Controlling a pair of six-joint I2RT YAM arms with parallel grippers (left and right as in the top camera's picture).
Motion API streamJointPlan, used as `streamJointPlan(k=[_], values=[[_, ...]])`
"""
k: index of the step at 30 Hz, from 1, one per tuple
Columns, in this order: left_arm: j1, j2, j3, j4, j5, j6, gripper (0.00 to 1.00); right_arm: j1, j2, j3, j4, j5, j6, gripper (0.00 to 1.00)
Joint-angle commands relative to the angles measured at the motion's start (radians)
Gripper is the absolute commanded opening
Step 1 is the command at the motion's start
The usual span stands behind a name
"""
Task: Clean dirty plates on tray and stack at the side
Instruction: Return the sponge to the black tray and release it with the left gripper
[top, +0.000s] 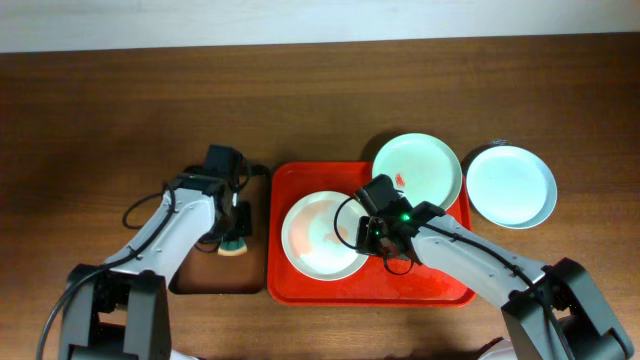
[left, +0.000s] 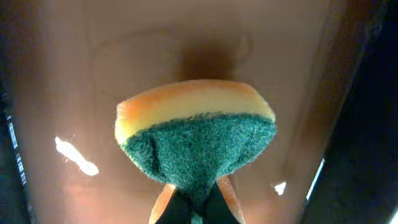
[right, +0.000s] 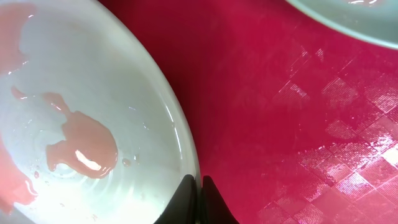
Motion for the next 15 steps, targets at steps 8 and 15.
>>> streamJointPlan(k=[8, 15], values=[[0.016, -0.011, -0.011, -0.001, 0.000, -0.011, 0.73, 0.005, 0.003, 0.001, -0.002, 0.002, 0.000, 0.04], [0.106, -0.300, 0.181, -0.089, 0.032, -0.022, 0.97, 0.004, 0.003, 0.001, -0.002, 0.002, 0.000, 0.05]])
